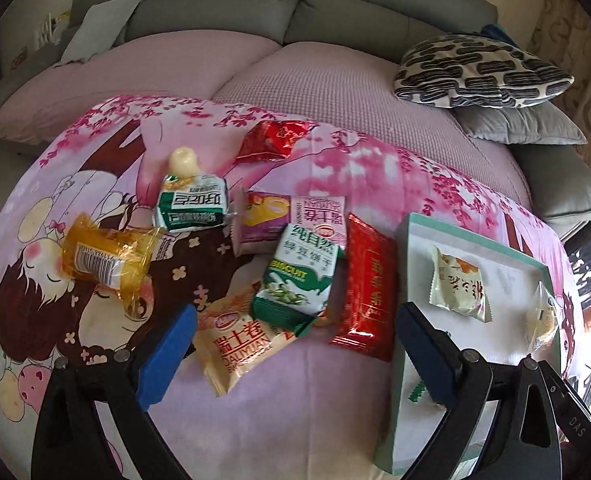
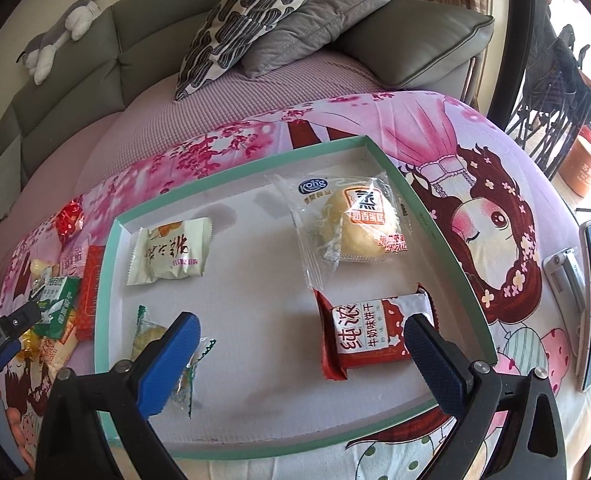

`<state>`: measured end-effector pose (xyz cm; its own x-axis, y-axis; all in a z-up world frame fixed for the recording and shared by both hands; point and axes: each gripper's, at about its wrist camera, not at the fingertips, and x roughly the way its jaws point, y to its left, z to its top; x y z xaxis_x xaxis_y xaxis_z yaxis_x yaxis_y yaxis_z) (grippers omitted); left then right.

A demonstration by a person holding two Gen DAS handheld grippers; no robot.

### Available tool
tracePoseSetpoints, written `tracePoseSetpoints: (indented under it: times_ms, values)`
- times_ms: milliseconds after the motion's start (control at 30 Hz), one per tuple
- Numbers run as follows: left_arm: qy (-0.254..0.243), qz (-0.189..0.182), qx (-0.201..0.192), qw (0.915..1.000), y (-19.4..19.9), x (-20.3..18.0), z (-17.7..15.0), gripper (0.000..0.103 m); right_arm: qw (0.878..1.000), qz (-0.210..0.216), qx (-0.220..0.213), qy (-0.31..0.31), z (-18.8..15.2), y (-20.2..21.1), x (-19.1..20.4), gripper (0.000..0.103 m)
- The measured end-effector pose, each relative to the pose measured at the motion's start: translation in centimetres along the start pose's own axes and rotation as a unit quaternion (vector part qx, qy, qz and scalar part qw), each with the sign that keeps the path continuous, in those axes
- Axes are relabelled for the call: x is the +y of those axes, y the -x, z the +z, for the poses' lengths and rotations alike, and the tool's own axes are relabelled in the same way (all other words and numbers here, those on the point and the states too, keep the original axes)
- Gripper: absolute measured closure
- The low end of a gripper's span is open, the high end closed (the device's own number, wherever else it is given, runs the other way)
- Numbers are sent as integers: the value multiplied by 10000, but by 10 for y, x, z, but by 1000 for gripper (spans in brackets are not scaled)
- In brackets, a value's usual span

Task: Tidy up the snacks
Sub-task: 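Withdraw both open grippers from the tray toward the snack pile, then grasp green-and-white bean biscuit packet with right while left grasps yellow-wrapped cake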

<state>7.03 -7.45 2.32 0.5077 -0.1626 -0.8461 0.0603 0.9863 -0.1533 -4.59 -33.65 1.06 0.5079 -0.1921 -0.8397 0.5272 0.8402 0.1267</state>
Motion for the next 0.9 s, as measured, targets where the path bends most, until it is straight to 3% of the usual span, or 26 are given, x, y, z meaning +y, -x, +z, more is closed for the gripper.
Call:
tracePoseSetpoints:
  times_ms: [233,533,700,900]
  values:
    - [255,94,28,9996,0,18,-1,4,9998,12,-19,222,-1,2,16,0]
    - [197,142,39,9997,2,24,1,4,9970,219,-92,741,-6,7,56,0]
    - [-13,536,15,9986,5,41,2,4,9941,412,-53,1005,-13,5,83,0]
    - [248,963,-10,9950,10,85,7,4,9905,582,9,1249,-22,0,108,0]
